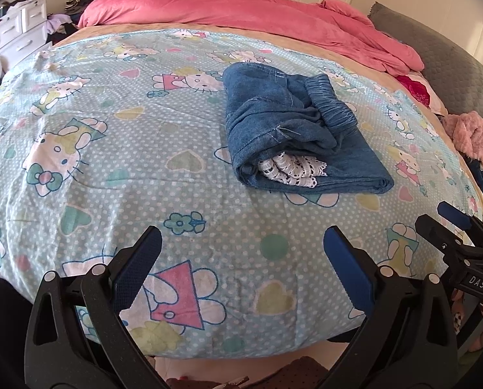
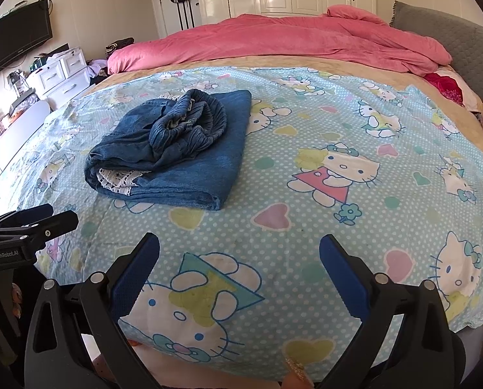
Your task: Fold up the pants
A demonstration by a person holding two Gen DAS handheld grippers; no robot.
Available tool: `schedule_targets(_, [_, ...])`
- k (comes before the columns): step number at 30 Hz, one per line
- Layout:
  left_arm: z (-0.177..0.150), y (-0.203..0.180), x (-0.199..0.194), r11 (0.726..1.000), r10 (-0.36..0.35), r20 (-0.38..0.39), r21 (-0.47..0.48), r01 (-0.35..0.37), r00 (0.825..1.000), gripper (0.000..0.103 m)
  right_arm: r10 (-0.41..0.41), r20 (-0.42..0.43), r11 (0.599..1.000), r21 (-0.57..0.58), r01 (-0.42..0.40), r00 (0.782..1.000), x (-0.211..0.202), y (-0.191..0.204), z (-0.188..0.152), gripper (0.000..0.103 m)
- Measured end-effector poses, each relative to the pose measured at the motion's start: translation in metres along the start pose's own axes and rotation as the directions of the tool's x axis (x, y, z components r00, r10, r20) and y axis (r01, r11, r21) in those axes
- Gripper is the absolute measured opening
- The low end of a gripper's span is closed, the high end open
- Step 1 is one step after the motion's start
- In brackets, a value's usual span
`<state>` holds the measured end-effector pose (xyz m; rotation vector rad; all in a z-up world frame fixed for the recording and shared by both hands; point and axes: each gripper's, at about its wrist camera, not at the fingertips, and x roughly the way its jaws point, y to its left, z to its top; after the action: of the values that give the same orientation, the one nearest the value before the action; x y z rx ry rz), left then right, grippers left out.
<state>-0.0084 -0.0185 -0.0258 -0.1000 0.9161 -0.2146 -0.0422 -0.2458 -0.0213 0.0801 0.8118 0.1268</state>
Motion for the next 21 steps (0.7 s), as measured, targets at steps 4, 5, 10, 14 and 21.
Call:
schedule_targets(4, [-0.0002,0.0003,0.0002,1.0,0.003,-0.001,0.001,-0.003,1.0,0.094,0.001,-0.002,1.0,0.0,-0.001,1.0,0.0004,0.0,-0.0007,0.099])
schedule_targets(5, [0.0,0.0004,0.0003,1.0,0.004,-0.001,0.002,-0.004,1.0,0.094,0.001,-0.001,1.0,0.0,-0.001,1.0,0.0003,0.0001,-0.0006,0.099])
schedule_targets(10, [0.0,0.0004,0.0004,1.0,0.004,-0.001,0.002,-0.004,1.0,0.094,0.001,-0.002,1.0,0.001,-0.001,1.0,0.0004,0.0002,-0.0007,0.099])
schedule_targets(14, [0.0001,0.0008,0.0005,1.0,0.007,-0.002,0.0,-0.007,1.0,0.094,0.0,-0.001,1.0,0.0,0.0,1.0,0.0004,0.0001,-0.0006,0.099])
schedule_targets(21, [0.0004,0.0008,0.0004,1.0,0.006,-0.002,0.0,-0.006,1.0,0.094,0.0,-0.003,1.0,0.0,0.0,1.0,0.0009,-0.0002,-0.001,0.099])
